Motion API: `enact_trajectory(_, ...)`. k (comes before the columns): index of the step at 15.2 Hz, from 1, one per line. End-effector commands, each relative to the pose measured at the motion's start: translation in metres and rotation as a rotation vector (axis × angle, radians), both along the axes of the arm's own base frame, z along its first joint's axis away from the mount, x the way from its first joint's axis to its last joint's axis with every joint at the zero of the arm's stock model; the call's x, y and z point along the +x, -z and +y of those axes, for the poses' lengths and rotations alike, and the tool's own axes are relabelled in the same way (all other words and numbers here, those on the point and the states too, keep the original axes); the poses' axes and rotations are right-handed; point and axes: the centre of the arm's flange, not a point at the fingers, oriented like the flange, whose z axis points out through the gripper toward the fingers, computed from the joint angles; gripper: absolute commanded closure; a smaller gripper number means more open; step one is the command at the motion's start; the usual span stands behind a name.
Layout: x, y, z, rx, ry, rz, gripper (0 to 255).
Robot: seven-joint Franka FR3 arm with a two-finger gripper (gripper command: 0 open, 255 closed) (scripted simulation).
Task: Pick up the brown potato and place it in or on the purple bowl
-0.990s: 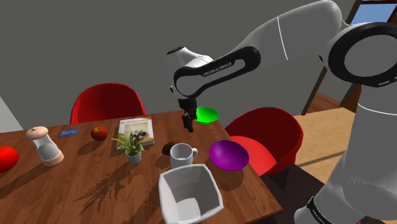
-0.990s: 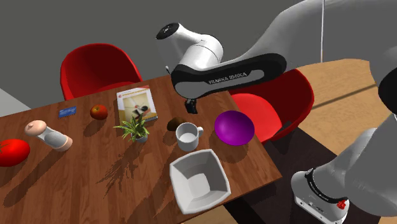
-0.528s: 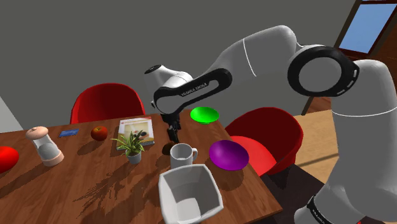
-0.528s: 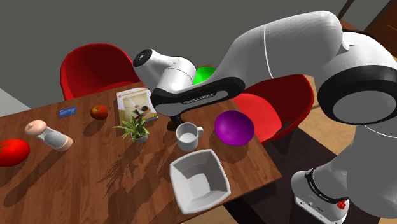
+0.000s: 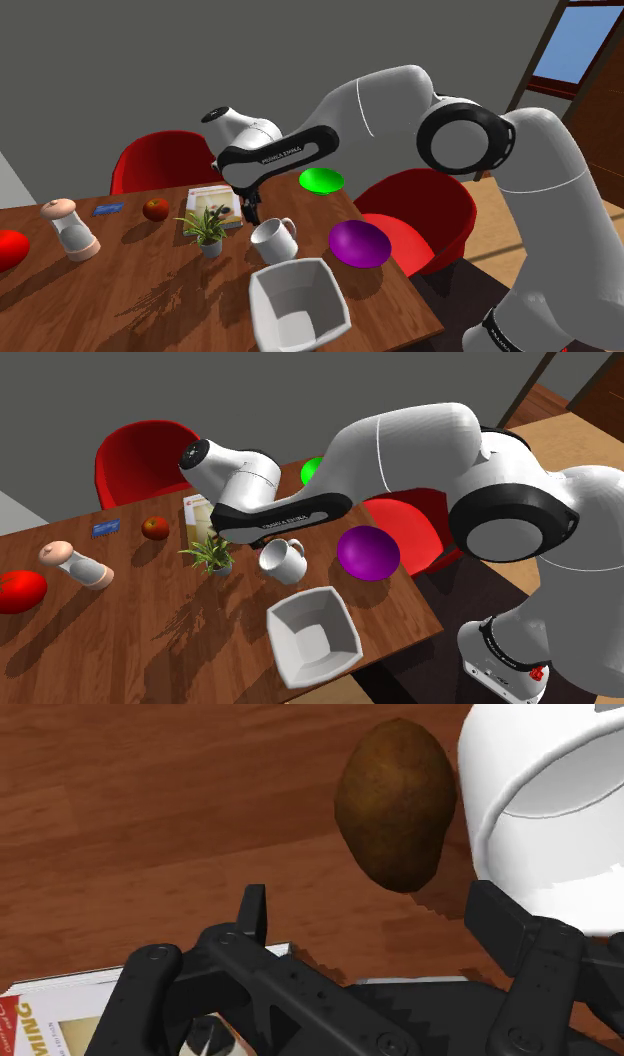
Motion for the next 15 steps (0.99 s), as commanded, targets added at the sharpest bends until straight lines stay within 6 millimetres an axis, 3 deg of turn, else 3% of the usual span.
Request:
enact_trajectory(1,-0.014,0.059,0.002,-0.03,-0.007,0.087,0)
enact_trajectory(5,-0.015,0.077,-0.003,-0.03,-0.007,0.087,0)
enact_trajectory(13,-0.015,0.077,-0.003,-0.03,-0.007,0.087,0)
enact_trajectory(14,-0.015,0.077,-0.003,-0.03,-0.007,0.087,255)
enact_trajectory(15,-0.015,0.077,-0.003,-0.03,-0.007,0.087,255)
